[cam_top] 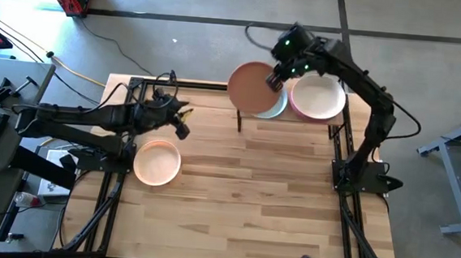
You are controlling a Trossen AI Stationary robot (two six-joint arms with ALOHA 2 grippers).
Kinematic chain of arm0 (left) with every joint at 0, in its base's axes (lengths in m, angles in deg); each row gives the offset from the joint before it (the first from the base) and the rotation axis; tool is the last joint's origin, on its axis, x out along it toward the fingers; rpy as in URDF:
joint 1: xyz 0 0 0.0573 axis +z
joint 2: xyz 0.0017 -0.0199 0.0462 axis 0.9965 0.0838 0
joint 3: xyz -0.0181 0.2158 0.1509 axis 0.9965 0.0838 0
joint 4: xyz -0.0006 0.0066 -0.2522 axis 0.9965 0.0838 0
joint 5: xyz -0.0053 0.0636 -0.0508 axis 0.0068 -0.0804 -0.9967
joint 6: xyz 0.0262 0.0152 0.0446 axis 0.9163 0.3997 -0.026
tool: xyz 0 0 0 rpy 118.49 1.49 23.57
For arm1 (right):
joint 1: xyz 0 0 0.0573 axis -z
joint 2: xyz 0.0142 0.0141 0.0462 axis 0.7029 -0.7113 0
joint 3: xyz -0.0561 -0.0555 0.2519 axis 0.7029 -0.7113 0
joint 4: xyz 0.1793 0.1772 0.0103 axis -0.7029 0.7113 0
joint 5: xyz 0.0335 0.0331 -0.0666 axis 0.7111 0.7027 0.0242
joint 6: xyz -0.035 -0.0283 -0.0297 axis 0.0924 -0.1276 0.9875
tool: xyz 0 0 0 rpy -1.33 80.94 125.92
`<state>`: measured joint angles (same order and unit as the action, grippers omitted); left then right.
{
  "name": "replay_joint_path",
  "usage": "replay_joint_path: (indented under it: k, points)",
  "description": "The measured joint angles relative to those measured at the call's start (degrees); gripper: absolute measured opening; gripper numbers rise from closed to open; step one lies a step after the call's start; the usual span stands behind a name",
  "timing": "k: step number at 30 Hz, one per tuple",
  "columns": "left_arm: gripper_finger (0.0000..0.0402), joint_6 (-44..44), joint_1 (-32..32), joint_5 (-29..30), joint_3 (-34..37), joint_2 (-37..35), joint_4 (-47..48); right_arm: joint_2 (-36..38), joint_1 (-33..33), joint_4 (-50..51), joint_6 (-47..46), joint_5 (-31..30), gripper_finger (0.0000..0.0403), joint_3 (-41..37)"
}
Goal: Place and stack plates onto a shelf
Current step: Stack the brown plate on top of the light blue plate on the shelf
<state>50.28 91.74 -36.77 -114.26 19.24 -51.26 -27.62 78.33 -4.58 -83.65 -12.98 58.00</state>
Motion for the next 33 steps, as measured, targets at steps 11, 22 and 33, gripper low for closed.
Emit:
replay_joint_path:
  k: [11, 22, 33]
  points:
    - [0.0115, 4.6, 10.5, 0.0, 0.0, 0.0, -2.8, -0.4, 14.7, -1.3, -5.4, 13.0, 0.0, 0.0]
    - [0.0115, 2.7, 16.6, -0.8, 0.0, 0.0, -2.9, -3.4, 20.5, 4.3, -6.4, 19.3, 0.0, 0.0]
    - [0.0115, 2.5, 16.9, -0.8, 0.0, 0.0, -2.9, -5.9, 19.0, 9.6, -4.8, 20.6, 0.0, 0.0]
